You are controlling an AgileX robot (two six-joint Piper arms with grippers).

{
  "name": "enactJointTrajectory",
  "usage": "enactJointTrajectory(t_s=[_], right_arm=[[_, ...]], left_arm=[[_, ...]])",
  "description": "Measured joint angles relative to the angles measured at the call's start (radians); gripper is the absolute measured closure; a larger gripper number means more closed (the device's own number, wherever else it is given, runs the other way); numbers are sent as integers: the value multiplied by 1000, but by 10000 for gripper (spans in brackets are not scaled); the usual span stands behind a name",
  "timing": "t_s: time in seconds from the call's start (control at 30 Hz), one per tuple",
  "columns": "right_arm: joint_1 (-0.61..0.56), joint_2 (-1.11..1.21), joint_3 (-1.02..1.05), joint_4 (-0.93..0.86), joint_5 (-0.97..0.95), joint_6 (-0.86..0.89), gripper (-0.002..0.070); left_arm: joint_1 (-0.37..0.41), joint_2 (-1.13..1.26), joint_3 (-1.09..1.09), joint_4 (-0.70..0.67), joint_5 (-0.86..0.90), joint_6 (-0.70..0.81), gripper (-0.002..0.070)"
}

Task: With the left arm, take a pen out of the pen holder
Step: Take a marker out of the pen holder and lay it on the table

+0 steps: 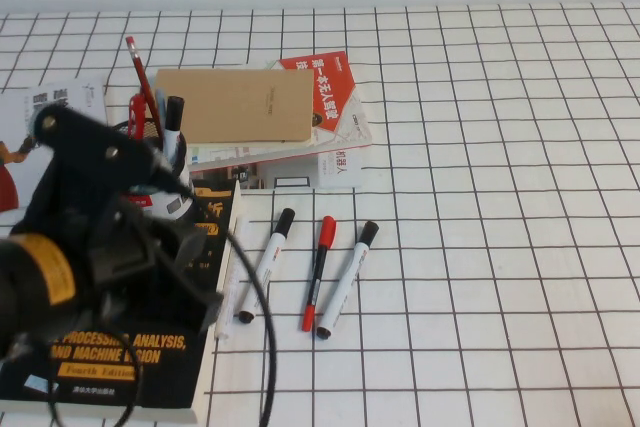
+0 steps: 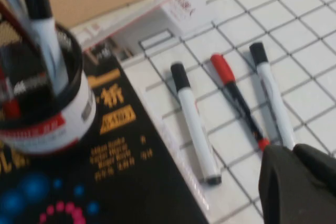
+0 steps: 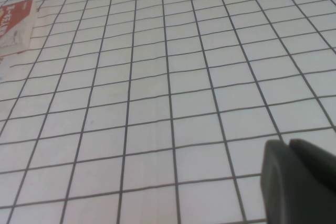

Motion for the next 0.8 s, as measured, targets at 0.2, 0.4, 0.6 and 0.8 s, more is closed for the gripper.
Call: enactJointTrajectory(t_s=[0.2, 0.4, 0.6, 0.8], right_arm=[[0, 0, 0, 0, 0, 0, 693], [0, 0, 0, 0, 0, 0, 692], [0, 0, 0, 0, 0, 0, 692], [0, 0, 0, 0, 0, 0, 693]], left_arm=[[13, -211, 176, -28, 122, 0, 676], [14, -443, 302, -84, 248, 0, 676], [56, -637, 390, -97, 237, 0, 677], [296, -783, 504, -80, 163, 0, 677]])
